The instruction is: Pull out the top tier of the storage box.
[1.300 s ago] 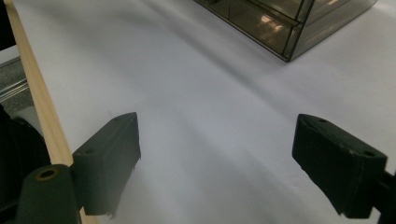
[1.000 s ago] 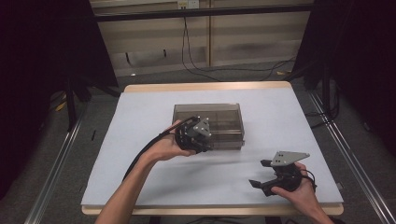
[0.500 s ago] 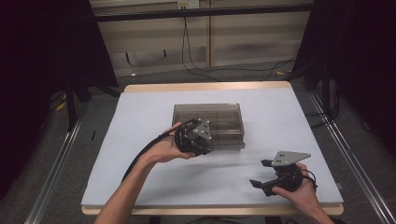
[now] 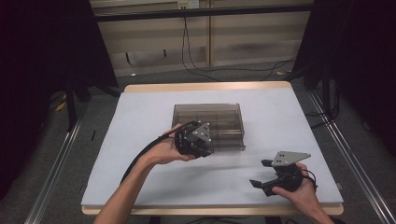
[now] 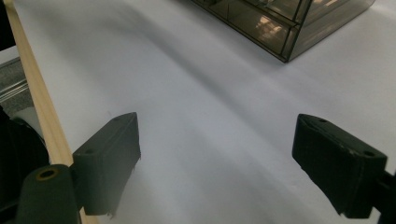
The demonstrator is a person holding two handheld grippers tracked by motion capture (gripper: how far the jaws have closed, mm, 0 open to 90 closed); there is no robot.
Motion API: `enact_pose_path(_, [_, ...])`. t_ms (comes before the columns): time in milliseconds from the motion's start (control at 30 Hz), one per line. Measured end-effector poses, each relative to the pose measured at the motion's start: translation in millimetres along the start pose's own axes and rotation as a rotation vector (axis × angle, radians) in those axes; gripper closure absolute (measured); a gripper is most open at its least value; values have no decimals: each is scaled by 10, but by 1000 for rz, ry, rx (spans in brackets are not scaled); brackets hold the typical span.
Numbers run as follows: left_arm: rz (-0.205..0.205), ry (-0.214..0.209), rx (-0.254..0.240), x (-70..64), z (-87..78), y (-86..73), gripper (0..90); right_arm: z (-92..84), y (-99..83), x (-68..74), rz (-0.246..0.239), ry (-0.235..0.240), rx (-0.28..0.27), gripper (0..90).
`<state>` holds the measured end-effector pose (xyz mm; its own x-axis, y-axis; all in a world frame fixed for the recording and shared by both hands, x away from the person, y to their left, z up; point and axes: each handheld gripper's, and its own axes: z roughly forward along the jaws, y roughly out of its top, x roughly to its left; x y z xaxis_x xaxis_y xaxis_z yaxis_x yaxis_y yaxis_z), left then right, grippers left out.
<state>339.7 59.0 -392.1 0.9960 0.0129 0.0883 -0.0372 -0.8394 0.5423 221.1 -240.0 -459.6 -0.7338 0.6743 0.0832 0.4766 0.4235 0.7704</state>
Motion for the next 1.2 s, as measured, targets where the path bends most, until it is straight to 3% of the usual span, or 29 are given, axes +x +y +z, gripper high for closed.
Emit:
enact_pose_path(700, [-11, -20, -3, -61, 1, -8, 752, 2, 1, 0, 5, 2, -2, 155])
enact_pose_path(833, [-1, -3, 6, -87, 2, -4, 752, 5, 1, 6, 3, 1, 0, 155])
enact_pose_path(1200, [8, -13, 1, -170, 8, 9, 759, -2, 1, 7, 1, 0, 1, 155])
